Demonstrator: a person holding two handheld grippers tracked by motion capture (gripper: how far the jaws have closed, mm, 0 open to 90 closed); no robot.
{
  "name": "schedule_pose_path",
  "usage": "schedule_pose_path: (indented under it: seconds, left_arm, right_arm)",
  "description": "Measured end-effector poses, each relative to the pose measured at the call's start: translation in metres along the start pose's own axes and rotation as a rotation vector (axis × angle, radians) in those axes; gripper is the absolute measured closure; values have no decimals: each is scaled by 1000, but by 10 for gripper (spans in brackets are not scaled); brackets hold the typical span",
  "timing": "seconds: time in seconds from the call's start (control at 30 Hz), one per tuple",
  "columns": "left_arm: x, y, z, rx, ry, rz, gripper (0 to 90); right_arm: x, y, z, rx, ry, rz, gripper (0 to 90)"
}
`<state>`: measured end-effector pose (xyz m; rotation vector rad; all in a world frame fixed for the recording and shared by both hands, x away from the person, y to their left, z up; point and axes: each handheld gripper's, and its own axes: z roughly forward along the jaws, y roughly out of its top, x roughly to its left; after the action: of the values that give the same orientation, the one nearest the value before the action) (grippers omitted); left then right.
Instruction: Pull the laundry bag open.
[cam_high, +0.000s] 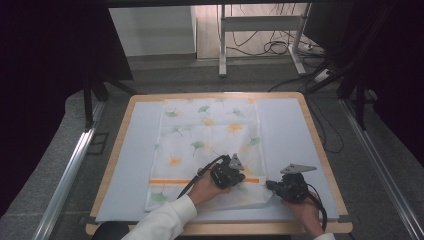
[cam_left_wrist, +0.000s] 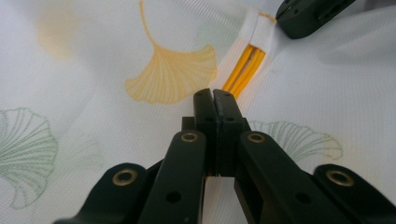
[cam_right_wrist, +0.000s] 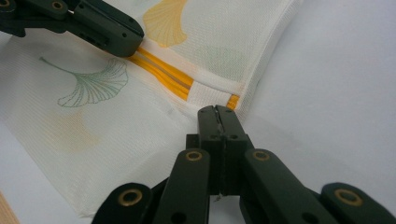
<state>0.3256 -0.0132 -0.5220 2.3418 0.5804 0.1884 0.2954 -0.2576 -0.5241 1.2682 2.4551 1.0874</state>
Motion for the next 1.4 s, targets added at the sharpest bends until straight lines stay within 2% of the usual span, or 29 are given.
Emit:
schedule_pose_path:
  seconds: [0.2, 0.4, 0.93, 1.07, 1.4]
  left_arm:
    - [1, -5, -5, 2, -2, -3, 900]
    - [0, -7, -7, 9, 14, 18, 900]
    - [2, -16, -16, 16, 21, 26, 899]
    - [4, -19, -18, 7, 13, 5, 900]
    - [3, -20, -20, 8, 15, 8, 900]
  right_arm:
    - [0, 0, 0, 1, 1, 1, 900]
    - [0, 0, 0, 3, 2, 2, 900]
    - [0, 0, 0, 5, 3, 1, 900]
    - [0, 0, 0, 5, 4, 3, 900]
    - [0, 1, 0, 5, 3, 5, 899]
